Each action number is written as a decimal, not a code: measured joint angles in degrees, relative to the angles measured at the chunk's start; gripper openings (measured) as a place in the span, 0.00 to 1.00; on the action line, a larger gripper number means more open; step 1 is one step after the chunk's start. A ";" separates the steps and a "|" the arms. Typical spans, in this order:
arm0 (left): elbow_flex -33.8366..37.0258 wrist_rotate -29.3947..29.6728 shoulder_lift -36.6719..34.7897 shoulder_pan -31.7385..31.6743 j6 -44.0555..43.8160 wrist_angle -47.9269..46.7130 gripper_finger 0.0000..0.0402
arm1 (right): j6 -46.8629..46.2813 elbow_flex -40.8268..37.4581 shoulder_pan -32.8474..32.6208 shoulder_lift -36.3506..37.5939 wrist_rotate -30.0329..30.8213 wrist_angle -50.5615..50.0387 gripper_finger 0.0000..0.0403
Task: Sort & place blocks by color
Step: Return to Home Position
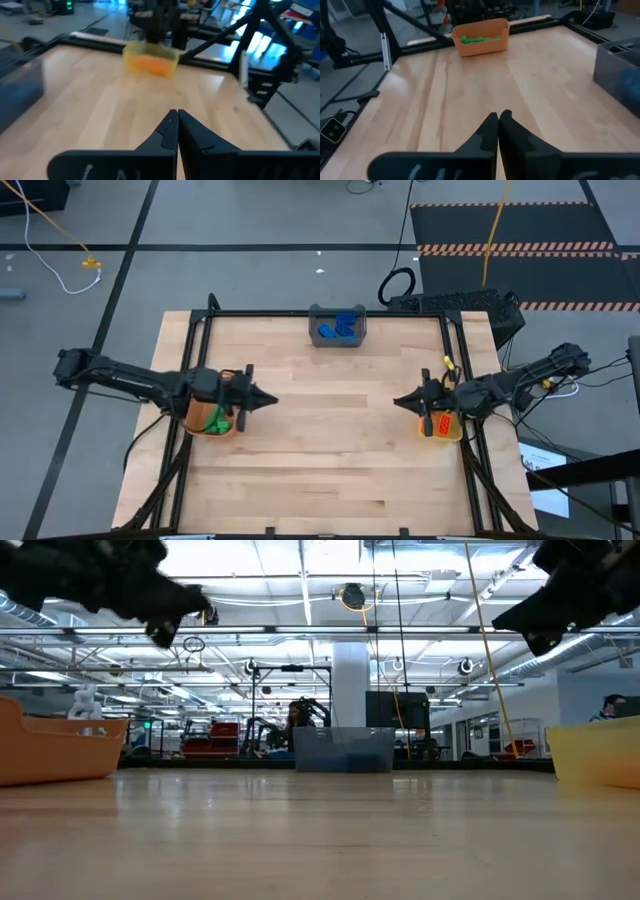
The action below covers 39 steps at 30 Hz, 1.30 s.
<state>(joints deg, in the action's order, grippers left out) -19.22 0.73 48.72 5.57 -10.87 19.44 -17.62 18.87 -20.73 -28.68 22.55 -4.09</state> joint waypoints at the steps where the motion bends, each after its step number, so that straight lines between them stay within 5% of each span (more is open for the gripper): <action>1: 1.81 0.58 -2.18 -0.21 -0.09 -0.31 0.01 | 0.34 -1.21 0.02 1.67 0.06 0.52 0.01; 13: 17.19 0.77 -19.71 -1.04 -3.27 0.21 0.00 | 3.98 -13.96 0.00 20.11 -1.71 6.39 0.00; 21: 18.69 -1.81 -28.24 -1.04 -1.05 -5.19 0.00 | 9.66 -15.30 0.00 27.83 -2.40 4.71 0.00; 39: 18.66 -5.40 -37.38 -1.10 3.97 -11.41 0.01 | 13.06 -15.45 0.04 28.62 -2.01 3.41 0.00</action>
<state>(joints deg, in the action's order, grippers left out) -0.56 -4.67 11.34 4.47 -6.91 8.04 -4.56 3.42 -20.69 -0.06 20.53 -0.69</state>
